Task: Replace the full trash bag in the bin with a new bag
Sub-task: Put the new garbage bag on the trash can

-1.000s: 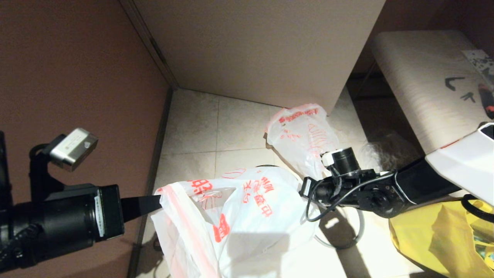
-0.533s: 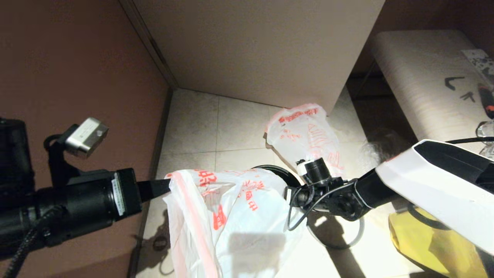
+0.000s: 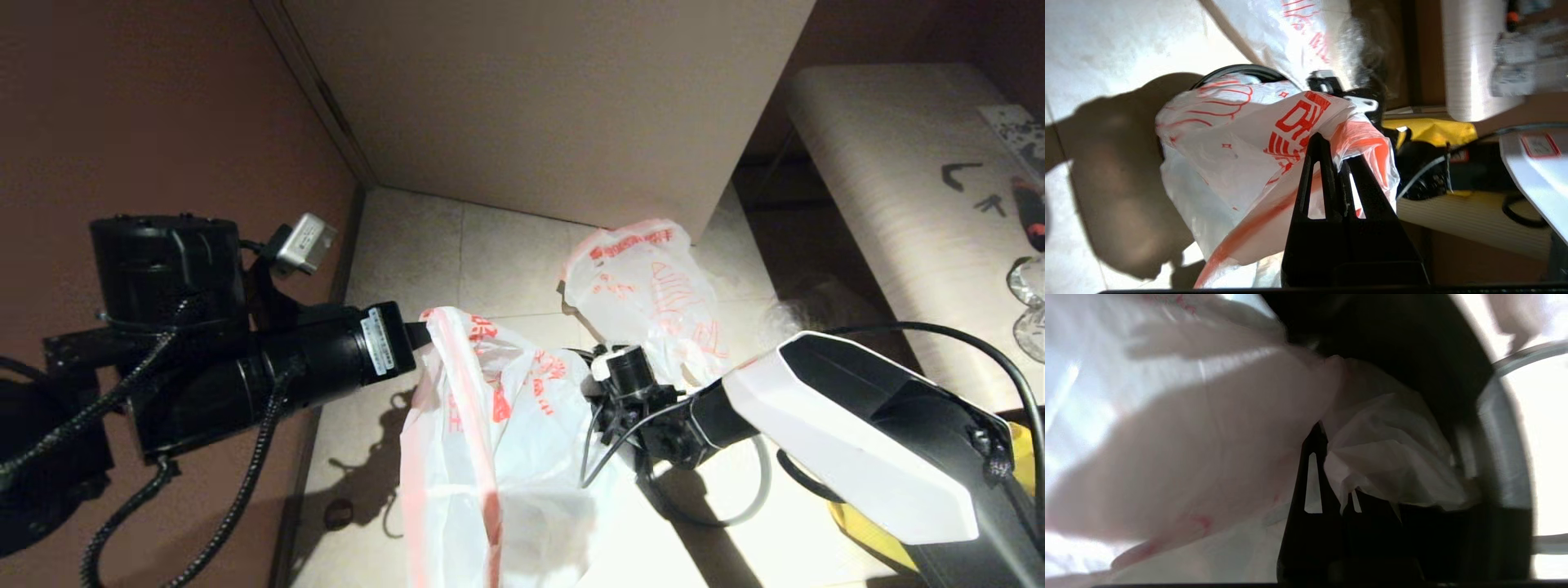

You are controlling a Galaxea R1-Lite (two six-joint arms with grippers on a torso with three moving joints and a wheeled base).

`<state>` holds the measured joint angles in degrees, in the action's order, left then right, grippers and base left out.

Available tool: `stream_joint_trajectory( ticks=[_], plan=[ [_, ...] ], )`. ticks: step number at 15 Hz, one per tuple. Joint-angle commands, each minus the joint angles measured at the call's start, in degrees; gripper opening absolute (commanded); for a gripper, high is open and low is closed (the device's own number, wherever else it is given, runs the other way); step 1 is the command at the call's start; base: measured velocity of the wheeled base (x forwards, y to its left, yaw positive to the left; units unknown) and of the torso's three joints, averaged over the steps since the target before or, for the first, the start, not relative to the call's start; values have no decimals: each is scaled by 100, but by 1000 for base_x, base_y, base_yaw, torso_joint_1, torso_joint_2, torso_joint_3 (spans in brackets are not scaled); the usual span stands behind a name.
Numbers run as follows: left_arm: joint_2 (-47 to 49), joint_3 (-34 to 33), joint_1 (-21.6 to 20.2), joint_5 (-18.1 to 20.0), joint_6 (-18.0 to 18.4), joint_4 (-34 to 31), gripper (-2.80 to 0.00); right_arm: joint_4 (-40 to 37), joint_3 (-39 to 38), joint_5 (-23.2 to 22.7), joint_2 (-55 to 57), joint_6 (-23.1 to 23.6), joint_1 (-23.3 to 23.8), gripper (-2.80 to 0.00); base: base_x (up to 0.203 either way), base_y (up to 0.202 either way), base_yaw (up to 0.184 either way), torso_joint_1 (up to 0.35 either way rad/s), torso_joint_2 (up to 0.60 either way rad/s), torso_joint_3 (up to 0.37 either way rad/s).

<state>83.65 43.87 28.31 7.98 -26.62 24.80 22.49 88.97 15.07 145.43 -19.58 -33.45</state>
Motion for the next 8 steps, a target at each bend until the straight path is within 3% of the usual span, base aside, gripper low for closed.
stream_joint_trajectory(
  ticks=[1,5,8],
  plan=[
    [246,34,-1,-22,-18,22,-280,242,-78,205,200,76,-82,-280,0,0,0,0,0,0],
    [231,25,-1,-33,-18,24,-280,898,-539,839,361,464,-253,-280,0,0,0,0,0,0],
    [184,-13,91,-54,-33,25,-280,1579,-980,1050,405,815,-422,-280,0,0,0,0,0,0]
  ],
)
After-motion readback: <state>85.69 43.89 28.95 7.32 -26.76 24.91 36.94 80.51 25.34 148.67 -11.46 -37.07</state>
